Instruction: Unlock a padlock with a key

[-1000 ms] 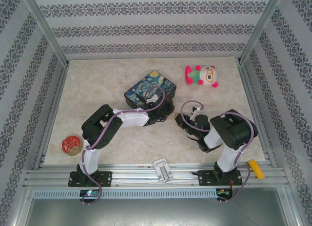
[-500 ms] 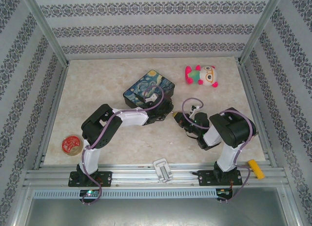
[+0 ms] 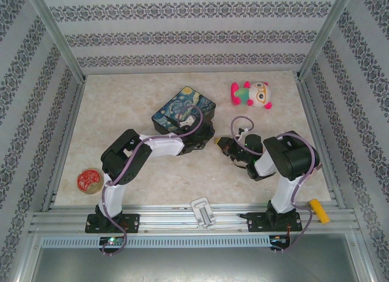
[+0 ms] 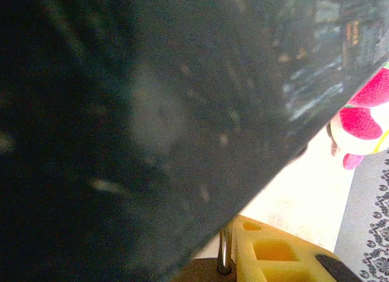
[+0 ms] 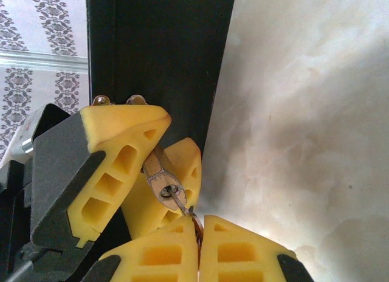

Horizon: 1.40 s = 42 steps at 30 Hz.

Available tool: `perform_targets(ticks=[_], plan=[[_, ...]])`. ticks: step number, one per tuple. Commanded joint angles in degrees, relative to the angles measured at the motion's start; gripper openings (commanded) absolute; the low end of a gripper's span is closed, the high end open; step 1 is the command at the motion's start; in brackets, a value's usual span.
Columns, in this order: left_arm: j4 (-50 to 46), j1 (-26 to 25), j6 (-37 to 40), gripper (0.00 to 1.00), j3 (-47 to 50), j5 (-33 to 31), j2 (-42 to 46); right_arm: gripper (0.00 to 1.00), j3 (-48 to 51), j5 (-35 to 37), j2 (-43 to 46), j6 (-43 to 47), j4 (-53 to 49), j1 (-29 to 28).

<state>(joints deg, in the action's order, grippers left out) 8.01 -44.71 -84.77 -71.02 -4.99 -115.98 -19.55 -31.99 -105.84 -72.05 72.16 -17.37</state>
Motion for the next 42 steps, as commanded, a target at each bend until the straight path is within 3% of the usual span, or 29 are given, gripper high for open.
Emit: perform_targets(ticks=[1, 15, 24, 30, 42], plan=[[1.2, -2.5, -4.2, 0.15, 1.3, 11.1, -1.4, 0.0, -4.6, -4.3, -0.3, -2.3, 5.8, 0.1], [1.3, -2.5, -3.7, 0.15, 1.1, 12.3, -1.5, 0.0, -9.8, -12.1, -1.1, 3.7, 5.5, 1.1], [0.9, -2.9, -3.1, 0.14, 0.9, 13.0, -1.6, 0.0, -11.1, -11.1, -3.0, -1.9, 7.2, 2.8], [1.0, -2.9, -2.8, 0.14, 1.1, 13.3, -1.5, 0.06, -14.3, -18.4, -1.4, -0.2, 5.6, 3.4], [1.4, -3.0, -1.7, 0.13, 0.4, 15.3, -1.5, 0.08, -16.0, -26.7, -4.1, 5.0, 5.9, 6.8]])
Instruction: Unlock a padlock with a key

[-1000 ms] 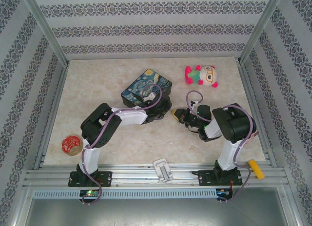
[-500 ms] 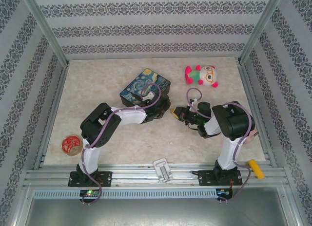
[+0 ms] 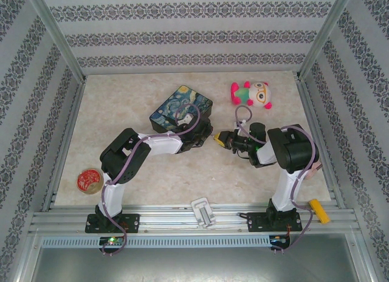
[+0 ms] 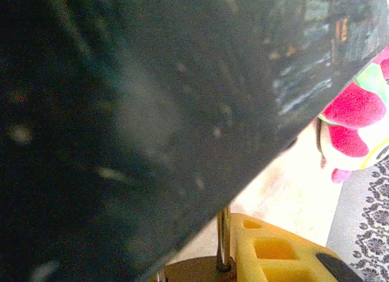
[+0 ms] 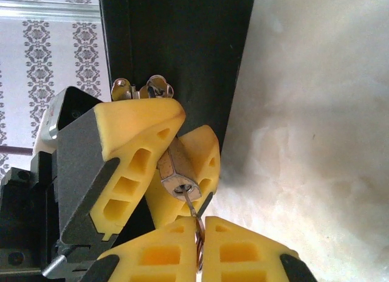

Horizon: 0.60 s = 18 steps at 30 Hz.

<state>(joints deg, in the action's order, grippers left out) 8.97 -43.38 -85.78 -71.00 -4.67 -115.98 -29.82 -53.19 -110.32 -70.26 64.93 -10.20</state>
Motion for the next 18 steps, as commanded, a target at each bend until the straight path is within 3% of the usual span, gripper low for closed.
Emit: perform_targets(ticks=[1, 7, 11, 18], plan=[[0.4, -4.3, -0.6, 0.13, 0.3, 15.1, -1.6, 0.1, -6.3, -6.2, -0.1, 3.4, 13.2, -0.2], [0.3, -4.4, -0.5, 0.11, -0.1, 16.0, -1.9, 0.1, -8.7, -6.6, -1.9, 3.4, 13.8, 0.1], [0.2, -4.5, -0.5, 0.11, -0.3, 15.7, -1.8, 0.0, -8.8, -6.3, -1.9, 3.6, 13.0, 0.1], [1.6, -4.3, -3.2, 0.11, 1.5, 12.8, -0.8, 0.0, -0.5, -1.5, 1.9, 8.3, 10.8, 0.4]])
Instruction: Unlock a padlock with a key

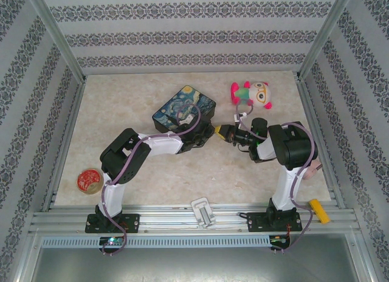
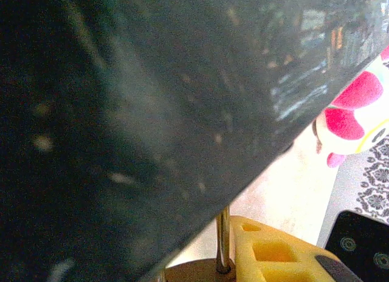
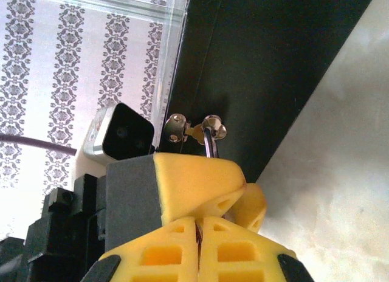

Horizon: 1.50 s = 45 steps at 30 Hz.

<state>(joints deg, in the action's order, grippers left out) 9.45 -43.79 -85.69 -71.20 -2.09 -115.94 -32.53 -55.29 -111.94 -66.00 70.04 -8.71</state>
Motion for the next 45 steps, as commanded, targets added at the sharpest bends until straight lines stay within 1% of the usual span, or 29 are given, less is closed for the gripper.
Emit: perform_targets(ticks=[1, 7, 11, 14, 15, 17, 19, 20, 22, 25, 28, 30, 34, 36, 37, 39, 43, 45], plan=[[1.6, -3.9, -3.9, 0.11, 2.1, 9.8, -0.8, 0.0, 3.3, 1.3, 4.1, 4.6, 5.5, -1.1], [1.4, -3.8, -4.4, 0.11, 2.7, 7.3, 0.1, 0.0, 9.8, 6.2, 8.7, 8.2, 3.9, -0.5], [2.2, -3.8, -5.8, 0.12, 4.3, 4.9, 1.1, 0.0, 15.7, 13.1, 12.3, 10.7, 3.3, -0.3], [3.2, -3.8, -6.4, 0.12, 4.4, 4.6, 1.1, 0.0, 19.2, 17.9, 14.4, 12.2, 4.2, -0.8], [3.0, -3.8, -5.9, 0.12, 3.9, 4.9, 0.9, 0.0, 20.0, 19.0, 15.0, 12.3, 4.4, -0.8], [1.7, -3.8, -4.7, 0.17, 2.8, 5.3, 0.3, 0.0, 21.0, 20.2, 16.5, 12.2, 4.3, -0.9], [0.4, -3.8, -3.4, 0.2, 2.3, 5.5, -0.2, 0.0, 21.2, 20.9, 17.9, 11.7, 3.9, -0.8], [-0.5, -3.8, -2.9, 0.22, 2.4, 5.3, -0.4, 0.0, 21.2, 21.2, 18.7, 11.4, 3.4, -0.7], [-2.0, -3.8, -1.1, 0.32, 2.7, 4.7, -0.6, 0.0, 20.7, 21.4, 20.4, 11.0, 1.2, -0.8], [-5.0, -3.9, 1.5, 0.42, 2.8, 3.4, -0.6, 0.0, 19.8, 21.9, 22.9, 11.3, -2.4, -0.8], [-5.6, -4.2, 2.4, 0.55, 3.6, 2.9, -0.4, 0.0, 18.9, 22.4, 26.7, 12.7, -7.6, -0.8], [-5.0, -4.3, 2.9, 0.68, 4.1, 3.1, -0.2, 0.0, 18.6, 23.2, 30.1, 14.1, -11.9, -0.7], [-4.4, -4.4, 6.9, 0.87, 4.1, 2.9, 2.1, 0.0, 17.7, 25.4, 38.7, 17.5, -22.7, -0.7], [-3.7, -4.4, 9.6, 0.98, 4.6, 1.6, 4.5, 0.0, 16.4, 26.6, 44.0, 19.6, -30.3, -0.5], [-2.9, -4.4, 10.7, 1.0, 5.0, 0.9, 5.8, 0.0, 15.8, 27.2, 46.3, 20.4, -33.7, -0.5], [-0.4, -4.4, 12.9, 0.99, 6.7, -0.8, 8.7, 0.0, 14.3, 28.9, 51.5, 22.3, -40.7, -0.2], [4.3, -4.2, 16.7, 1.0, 11.0, -4.7, 14.4, 0.0, 13.2, 32.8, 59.4, 23.5, -50.5, 0.1], [8.6, -3.7, 18.6, 1.0, 14.5, -6.1, 17.2, 0.0, 10.7, 33.9, 62.5, 23.5, -54.1, 0.1]])
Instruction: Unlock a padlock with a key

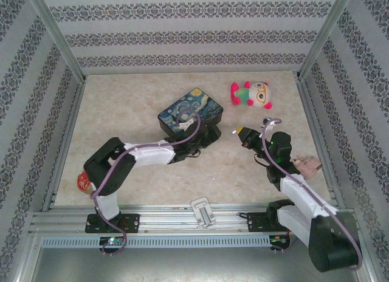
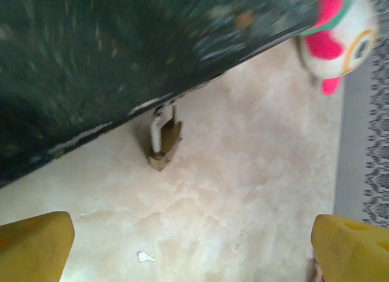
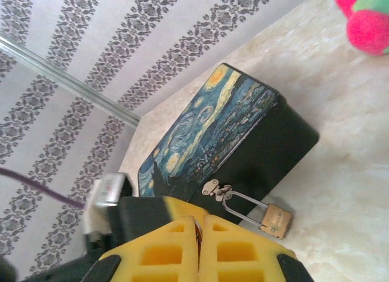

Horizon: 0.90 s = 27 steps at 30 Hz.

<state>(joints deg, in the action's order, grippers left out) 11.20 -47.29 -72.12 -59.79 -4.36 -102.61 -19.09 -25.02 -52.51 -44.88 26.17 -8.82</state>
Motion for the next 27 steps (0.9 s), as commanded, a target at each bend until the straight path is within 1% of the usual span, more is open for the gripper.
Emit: perform_targets(ticks=[1, 2, 4, 6, 7, 9, 11, 12, 14, 16, 17, 19, 21, 23, 26, 27], plan=[[10.1, 0.1, 6.4, 1.0, 4.7, -3.6, 4.8, 0.0, -3.0, 3.8, 4.0, 2.1, -11.0, 0.3], [14.5, 0.6, 8.2, 0.99, 7.0, -2.8, 5.8, 0.0, -3.2, 3.8, 4.9, 1.6, -11.4, 0.3], [24.6, 1.8, 12.4, 0.99, 10.8, 1.5, 7.0, 0.0, -3.5, 3.4, 5.7, 0.0, -11.3, 0.3], [37.9, 3.3, 16.7, 0.99, 14.4, 9.7, 6.5, 0.0, -3.6, 2.4, 5.5, -2.0, -10.1, 0.3], [44.1, 4.1, 17.8, 1.0, 15.7, 13.6, 5.6, 0.0, -3.5, 1.7, 5.2, -2.8, -9.2, 0.2], [55.8, 6.0, 18.4, 0.97, 16.6, 22.5, 2.3, 0.0, -3.5, 0.2, 4.1, -4.8, -6.8, 0.1], [61.8, 7.3, 17.3, 0.97, 15.3, 30.9, -1.3, 0.0, -3.7, -1.0, 3.0, -6.3, -5.1, 0.0], [64.4, 7.4, 17.1, 0.97, 14.6, 33.9, -3.0, 0.0, -4.0, -1.5, 2.3, -6.8, -4.4, -0.2], [68.5, 7.4, 17.2, 0.9, 13.1, 38.8, -5.9, 0.0, -4.6, -2.0, 1.3, -7.2, -3.5, -0.8], [70.0, 7.4, 17.8, 0.86, 12.2, 41.5, -7.4, 0.0, -5.4, -2.3, 0.5, -7.2, -3.4, -1.5], [70.0, 7.4, 18.9, 0.85, 12.2, 42.6, -7.6, 0.0, -5.8, -2.3, 0.1, -7.2, -3.0, -2.0], [67.4, 7.4, 22.3, 0.84, 11.9, 43.9, -6.7, 0.0, -6.2, -2.2, -0.4, -6.9, -2.7, -2.9], [61.9, 7.2, 27.6, 0.81, 11.6, 45.5, -4.2, 0.0, -6.7, -2.0, -1.0, -6.6, -2.7, -3.6], [55.1, 7.0, 33.6, 0.8, 11.3, 46.3, -1.4, 0.0, -7.1, -2.1, -1.5, -6.6, -2.6, -4.2], [44.7, 6.9, 42.1, 0.78, 10.5, 45.9, 2.4, 0.0, -7.7, -3.2, -2.4, -7.1, -2.2, -4.6], [41.7, 6.9, 44.9, 0.75, 10.1, 46.0, 3.2, 0.0, -8.0, -3.8, -2.7, -7.2, -2.1, -4.8]])
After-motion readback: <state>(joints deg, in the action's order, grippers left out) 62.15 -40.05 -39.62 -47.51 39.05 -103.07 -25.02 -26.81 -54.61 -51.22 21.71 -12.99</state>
